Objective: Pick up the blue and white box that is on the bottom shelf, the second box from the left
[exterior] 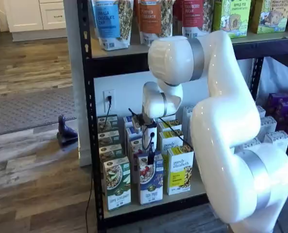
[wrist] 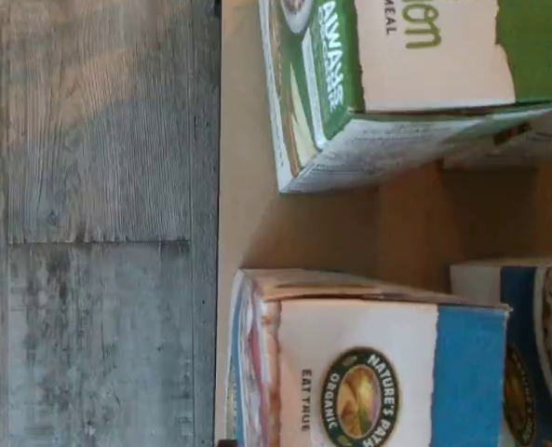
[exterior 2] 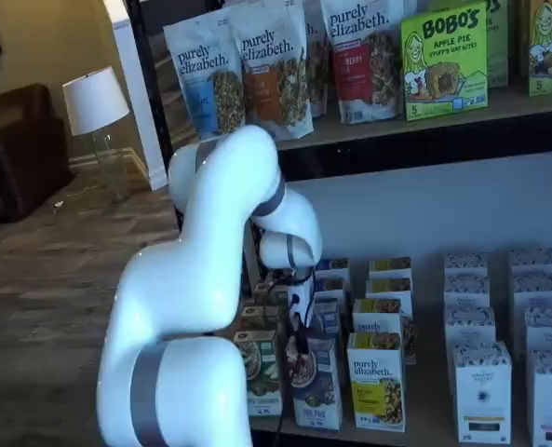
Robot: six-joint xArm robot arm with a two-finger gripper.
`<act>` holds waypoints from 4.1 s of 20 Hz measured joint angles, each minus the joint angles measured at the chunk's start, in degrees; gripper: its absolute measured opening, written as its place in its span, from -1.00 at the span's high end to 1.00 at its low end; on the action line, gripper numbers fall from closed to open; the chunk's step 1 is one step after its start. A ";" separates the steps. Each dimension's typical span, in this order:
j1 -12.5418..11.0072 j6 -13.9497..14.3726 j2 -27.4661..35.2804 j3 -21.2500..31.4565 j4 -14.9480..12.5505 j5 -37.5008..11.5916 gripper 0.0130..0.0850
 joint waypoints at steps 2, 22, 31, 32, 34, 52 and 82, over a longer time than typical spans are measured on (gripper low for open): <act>0.11 1.18 1.24 -1.57 -1.27 0.68 -1.00; 1.40 8.65 7.02 -6.36 -8.74 3.35 -1.00; 1.28 8.64 6.95 -5.66 -8.82 2.89 -1.00; 1.34 8.59 6.98 -5.66 -8.69 2.82 -0.89; 1.42 8.56 7.03 -5.53 -8.56 2.43 -0.78; 1.80 9.83 7.53 -5.46 -9.58 2.29 -0.33; 2.55 11.91 -7.51 16.58 -10.67 -3.88 0.00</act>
